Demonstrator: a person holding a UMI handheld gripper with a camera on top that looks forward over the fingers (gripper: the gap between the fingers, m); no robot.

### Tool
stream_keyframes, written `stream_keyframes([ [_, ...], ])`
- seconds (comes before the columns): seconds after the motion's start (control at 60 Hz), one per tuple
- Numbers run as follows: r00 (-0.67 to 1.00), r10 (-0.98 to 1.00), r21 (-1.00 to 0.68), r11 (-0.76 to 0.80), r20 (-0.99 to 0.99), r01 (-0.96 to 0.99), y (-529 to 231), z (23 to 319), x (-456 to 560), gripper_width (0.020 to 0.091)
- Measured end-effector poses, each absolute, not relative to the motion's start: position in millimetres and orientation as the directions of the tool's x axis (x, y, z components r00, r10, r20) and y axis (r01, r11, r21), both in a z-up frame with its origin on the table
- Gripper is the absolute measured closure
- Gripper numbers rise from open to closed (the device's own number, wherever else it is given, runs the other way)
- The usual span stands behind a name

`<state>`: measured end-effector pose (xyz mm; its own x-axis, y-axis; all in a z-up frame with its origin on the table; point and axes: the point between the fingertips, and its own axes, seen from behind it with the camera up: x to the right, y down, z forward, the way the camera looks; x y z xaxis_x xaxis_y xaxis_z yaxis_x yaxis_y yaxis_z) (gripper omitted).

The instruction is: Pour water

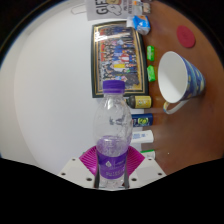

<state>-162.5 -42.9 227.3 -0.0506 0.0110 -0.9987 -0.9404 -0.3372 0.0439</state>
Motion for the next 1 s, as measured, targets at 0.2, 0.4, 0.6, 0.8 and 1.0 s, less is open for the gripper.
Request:
stream_keyframes([
  [0.2,-0.369,-0.035,0.361,-0.307,-0.929,-0.881,-36.0,216.9,-147.9,0.0774],
  [0.4,-0.48,-0.053,0.472,-0.3,-0.876,-0.829,-30.0,208.8,-141.0,0.0773],
  [0.6,-0.334,-0.08,0.342,-0.318,-0.939,-0.884,-33.0,202.3,-146.6,0.0773],
  [0.8,0.144,-0.066,-0.109,-0.378,-0.987,-0.919,-34.8,204.9,-146.1,0.0774],
  [1.0,0.647,0.067,-0.628,-0.338,-0.759,-0.701,-32.9,246.9,-112.7,0.0773],
])
